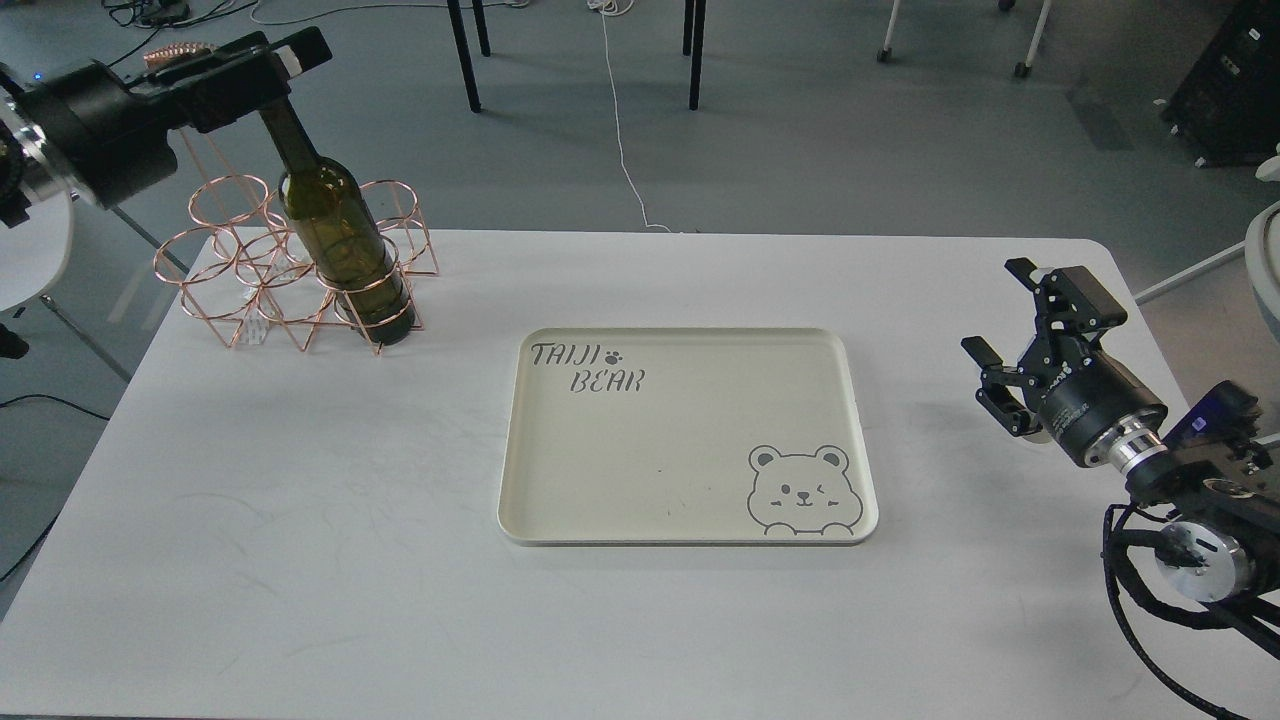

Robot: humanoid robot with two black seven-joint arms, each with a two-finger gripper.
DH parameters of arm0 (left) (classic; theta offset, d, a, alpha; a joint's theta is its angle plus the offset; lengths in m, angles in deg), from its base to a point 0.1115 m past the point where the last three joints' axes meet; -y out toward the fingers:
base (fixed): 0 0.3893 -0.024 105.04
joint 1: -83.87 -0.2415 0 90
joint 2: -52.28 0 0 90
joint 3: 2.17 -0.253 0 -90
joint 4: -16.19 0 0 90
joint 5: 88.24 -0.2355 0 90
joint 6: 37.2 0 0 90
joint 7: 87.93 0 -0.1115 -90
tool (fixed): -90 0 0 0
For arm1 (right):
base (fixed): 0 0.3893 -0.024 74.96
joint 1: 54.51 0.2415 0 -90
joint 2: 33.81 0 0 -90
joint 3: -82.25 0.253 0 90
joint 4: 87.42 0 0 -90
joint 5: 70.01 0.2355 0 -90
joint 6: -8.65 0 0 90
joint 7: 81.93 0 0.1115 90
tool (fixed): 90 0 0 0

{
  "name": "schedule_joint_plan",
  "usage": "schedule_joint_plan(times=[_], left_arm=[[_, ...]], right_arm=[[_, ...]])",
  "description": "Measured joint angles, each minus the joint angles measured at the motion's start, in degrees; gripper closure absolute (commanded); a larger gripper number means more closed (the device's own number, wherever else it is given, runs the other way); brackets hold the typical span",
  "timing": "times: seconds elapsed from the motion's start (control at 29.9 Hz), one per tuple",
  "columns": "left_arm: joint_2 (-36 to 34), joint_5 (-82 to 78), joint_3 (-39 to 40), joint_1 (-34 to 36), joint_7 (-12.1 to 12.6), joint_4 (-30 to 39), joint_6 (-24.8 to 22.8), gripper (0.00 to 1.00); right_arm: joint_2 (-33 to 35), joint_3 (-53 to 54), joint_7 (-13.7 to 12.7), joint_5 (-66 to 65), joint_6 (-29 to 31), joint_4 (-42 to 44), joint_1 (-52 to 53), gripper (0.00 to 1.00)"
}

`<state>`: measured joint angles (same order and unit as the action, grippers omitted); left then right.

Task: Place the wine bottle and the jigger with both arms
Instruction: 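Release the bottle neck and raise the left gripper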

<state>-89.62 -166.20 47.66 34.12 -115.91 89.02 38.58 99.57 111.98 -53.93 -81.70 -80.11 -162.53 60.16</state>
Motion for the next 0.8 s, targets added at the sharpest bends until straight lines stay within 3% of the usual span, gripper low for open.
schedule_joint_plan(times=[0.23,0.53,0.67,0.8], left_arm=[[7.86,24.02,10.66,-15.90,-0.02,7.96,0.30,0.02],[20.12,29.04,15.46,-31.65,0.02,8.04,0.90,0.02],[23.90,32.32,16.68,-34.52,4.87,7.63,0.90,0.02],[26.54,33.79,17.19,-35.25,6.57,7.06,0.85,0.02]], right_arm=[[-1.07,0.55,0.00,0.01,0.02,0.00,0.04,0.01],[-1.32,1.53,0.00,0.00,-0.10,0.22,0.04,0.01],[-1.46,1.56,0.00,0.00,-0.10,0.23,-0.02,0.01],[-1.65,1.62,0.00,0.01,-0.10,0.23,-0.02,0.01]])
